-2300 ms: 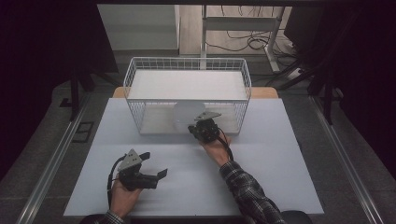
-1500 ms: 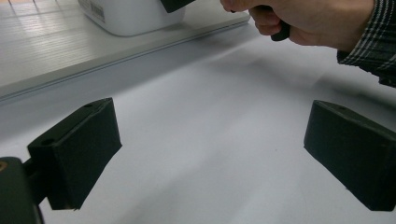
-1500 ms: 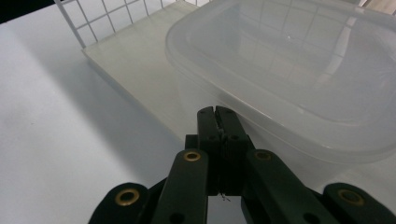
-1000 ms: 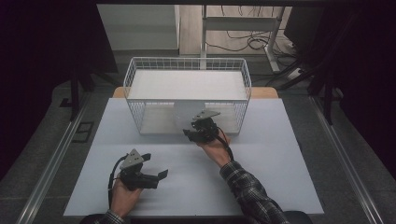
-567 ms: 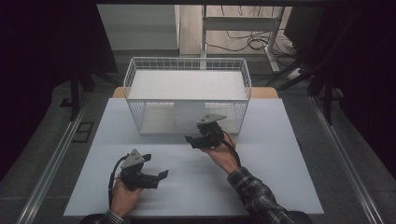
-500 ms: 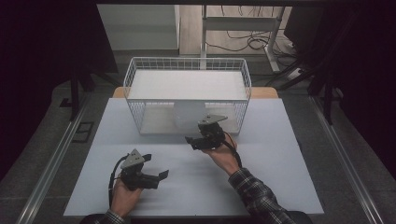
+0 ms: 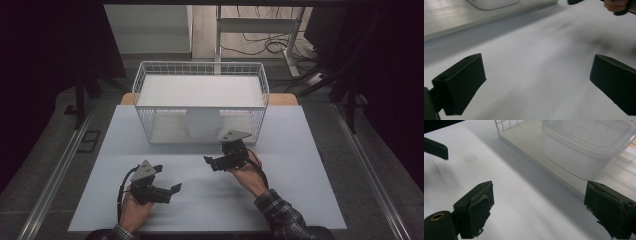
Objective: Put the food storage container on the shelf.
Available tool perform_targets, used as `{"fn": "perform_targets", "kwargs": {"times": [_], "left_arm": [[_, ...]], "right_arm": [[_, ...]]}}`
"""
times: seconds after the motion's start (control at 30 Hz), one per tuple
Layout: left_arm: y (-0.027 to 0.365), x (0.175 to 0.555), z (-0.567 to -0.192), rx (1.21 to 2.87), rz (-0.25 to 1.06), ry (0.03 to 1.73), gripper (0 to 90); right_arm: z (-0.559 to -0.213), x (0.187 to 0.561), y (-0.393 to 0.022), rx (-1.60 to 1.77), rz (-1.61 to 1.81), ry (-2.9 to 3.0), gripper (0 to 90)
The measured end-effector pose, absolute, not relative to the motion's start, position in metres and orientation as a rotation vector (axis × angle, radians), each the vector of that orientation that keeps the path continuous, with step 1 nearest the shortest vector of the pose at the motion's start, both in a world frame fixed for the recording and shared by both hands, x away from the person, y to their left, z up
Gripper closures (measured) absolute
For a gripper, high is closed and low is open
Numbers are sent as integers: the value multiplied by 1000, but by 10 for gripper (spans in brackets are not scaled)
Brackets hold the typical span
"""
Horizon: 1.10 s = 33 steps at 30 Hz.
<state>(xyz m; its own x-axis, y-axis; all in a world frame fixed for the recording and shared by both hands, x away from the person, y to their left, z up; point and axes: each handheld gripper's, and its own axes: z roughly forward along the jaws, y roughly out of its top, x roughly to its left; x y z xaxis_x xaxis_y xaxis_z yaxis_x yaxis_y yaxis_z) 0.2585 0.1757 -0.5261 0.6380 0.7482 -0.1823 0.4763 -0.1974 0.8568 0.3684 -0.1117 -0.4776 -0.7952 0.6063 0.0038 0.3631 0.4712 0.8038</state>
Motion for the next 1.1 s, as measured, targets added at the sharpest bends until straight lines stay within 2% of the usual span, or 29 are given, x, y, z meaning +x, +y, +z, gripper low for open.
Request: {"fn": "perform_targets", "kwargs": {"times": [0.57,0.77,1.1], "left_arm": [[176,257,-526,1855,311,972,0],[176,257,-525,1888,342,985,1],[182,250,-516,1937,429,985,6]], "right_arm": [[-481,342,-136,825,1195,2447,43],[-483,336,-149,858,1181,2458,6],[-476,321,-168,874,1218,2432,0]]}}
